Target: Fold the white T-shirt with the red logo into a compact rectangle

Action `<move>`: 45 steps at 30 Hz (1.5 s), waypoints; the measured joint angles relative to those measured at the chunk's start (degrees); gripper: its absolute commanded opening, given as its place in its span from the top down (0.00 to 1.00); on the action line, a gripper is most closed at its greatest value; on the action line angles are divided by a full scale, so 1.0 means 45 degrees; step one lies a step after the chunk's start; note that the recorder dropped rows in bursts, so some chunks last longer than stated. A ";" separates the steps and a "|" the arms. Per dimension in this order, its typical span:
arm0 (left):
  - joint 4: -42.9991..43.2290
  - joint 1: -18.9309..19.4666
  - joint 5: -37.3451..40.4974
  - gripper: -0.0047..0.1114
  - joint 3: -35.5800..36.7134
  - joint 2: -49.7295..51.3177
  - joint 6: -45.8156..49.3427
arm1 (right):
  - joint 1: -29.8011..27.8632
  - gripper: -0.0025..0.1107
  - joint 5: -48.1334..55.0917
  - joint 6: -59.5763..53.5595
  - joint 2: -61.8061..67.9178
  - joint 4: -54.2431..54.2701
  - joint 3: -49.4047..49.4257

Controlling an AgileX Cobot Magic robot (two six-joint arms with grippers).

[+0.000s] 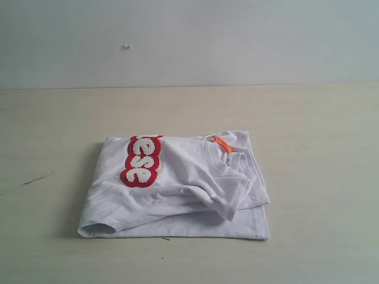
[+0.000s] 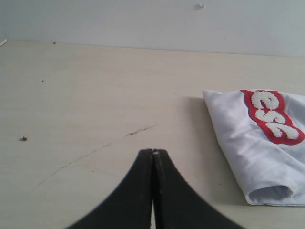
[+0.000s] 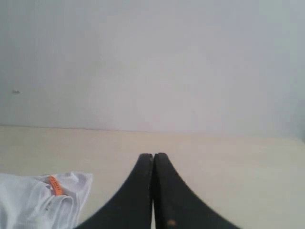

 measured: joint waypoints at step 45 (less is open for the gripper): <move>0.0024 0.0000 0.0000 0.96 0.0000 0.0000 0.0000 | 0.0000 0.98 -0.0635 0.0701 -0.1686 -0.0482 0.4351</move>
